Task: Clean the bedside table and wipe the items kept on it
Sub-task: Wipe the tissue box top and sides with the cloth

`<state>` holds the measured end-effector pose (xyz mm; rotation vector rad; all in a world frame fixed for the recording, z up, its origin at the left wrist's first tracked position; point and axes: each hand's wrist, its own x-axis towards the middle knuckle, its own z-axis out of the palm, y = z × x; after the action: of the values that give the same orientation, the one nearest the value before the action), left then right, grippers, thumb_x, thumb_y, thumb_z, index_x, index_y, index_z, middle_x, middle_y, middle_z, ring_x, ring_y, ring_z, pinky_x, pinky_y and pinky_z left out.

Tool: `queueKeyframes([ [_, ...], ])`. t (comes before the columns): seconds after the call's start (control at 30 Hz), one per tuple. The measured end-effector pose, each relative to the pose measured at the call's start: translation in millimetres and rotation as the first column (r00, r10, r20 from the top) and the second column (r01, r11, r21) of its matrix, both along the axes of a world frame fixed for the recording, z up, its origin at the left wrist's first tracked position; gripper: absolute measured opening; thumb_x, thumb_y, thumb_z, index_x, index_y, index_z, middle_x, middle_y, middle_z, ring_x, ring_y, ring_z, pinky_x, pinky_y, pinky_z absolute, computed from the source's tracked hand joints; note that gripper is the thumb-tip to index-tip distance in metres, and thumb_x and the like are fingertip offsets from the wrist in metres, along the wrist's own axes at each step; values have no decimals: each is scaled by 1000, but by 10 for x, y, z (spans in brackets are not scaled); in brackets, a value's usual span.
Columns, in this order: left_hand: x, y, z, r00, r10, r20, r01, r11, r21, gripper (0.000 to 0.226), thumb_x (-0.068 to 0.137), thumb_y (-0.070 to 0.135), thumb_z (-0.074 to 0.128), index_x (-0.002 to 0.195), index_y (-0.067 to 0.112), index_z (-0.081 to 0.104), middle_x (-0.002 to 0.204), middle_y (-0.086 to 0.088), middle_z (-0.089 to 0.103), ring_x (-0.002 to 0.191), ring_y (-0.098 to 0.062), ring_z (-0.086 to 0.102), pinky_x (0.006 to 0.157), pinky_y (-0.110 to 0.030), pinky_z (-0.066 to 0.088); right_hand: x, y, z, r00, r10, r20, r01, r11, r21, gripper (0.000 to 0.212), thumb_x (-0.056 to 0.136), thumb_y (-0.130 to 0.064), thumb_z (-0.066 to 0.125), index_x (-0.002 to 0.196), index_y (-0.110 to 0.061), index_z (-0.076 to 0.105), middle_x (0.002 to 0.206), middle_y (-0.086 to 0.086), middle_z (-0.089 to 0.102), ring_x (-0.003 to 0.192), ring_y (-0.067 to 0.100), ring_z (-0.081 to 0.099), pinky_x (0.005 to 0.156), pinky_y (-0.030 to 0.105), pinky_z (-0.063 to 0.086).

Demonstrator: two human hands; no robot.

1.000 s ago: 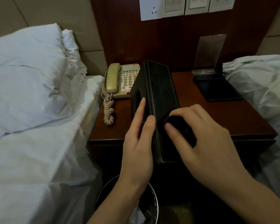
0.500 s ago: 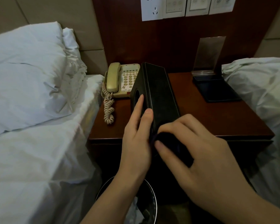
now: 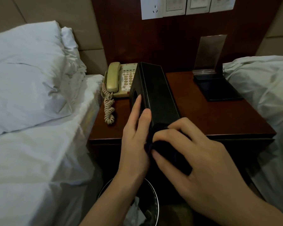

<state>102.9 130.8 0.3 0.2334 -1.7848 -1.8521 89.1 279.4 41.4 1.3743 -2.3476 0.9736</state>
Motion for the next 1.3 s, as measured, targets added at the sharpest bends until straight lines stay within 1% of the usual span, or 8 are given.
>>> queueKeyframes([
  [0.1,-36,-13,-2,999,32,8,-32,999,13,57,99,46,50,154,36,43,154,11,51,144,-11,46,120,-48,36,-110,118,-38,998,-61,26,62,997,-35,21,91,-48,47,108,-39,55,103,-21,46,83,0,55,68,19,48],
  [0.27,-61,-15,-23,1000,15,3,-15,999,40,56,98,44,52,153,35,45,155,9,51,145,-13,45,121,-49,34,-17,10,-40,998,-66,7,66,997,-38,23,90,-49,48,109,-37,55,103,-20,46,80,-4,52,69,7,45],
  [0.57,-94,-61,28,1000,23,18,-25,996,89,58,96,44,52,152,32,46,151,2,56,140,-19,52,118,-53,39,-213,132,-45,997,-69,33,72,993,-93,21,92,-44,51,107,-33,59,101,-19,48,80,0,55,62,16,47],
  [0.77,-64,17,25,1000,28,1,-28,998,62,55,99,38,52,153,30,46,152,8,54,140,-12,51,118,-44,40,-79,3,-39,998,-15,-55,15,1000,-1,22,93,-46,49,110,-34,55,106,-17,48,77,-3,53,61,11,46],
  [1.0,-79,-15,97,998,66,25,-68,993,97,45,107,26,45,151,25,49,140,12,64,124,-1,62,101,-24,54,-222,157,-61,995,-101,6,101,992,-70,22,91,-46,49,107,-34,58,101,-20,48,79,-1,55,62,11,45],
  [1.07,-78,3,106,996,74,46,-76,995,63,44,108,26,45,152,23,49,142,11,62,128,-4,60,103,-27,53,-154,98,-75,997,-81,-15,80,995,-64,22,92,-45,50,108,-33,58,102,-19,48,77,-2,54,63,11,45],
  [1.17,-85,19,103,997,58,51,-62,995,80,44,108,29,46,153,28,47,148,6,58,135,-13,56,115,-46,45,-155,41,-87,999,-52,-11,51,996,-79,22,93,-45,49,110,-33,57,104,-18,49,81,-1,55,64,11,45],
  [1.3,-73,57,155,993,79,85,-88,990,107,48,107,34,47,154,32,43,143,13,61,129,-1,58,111,-32,48,-228,74,-158,984,-156,89,174,951,-255,17,94,-41,50,106,-31,58,100,-16,52,88,-2,56,70,6,41],
])
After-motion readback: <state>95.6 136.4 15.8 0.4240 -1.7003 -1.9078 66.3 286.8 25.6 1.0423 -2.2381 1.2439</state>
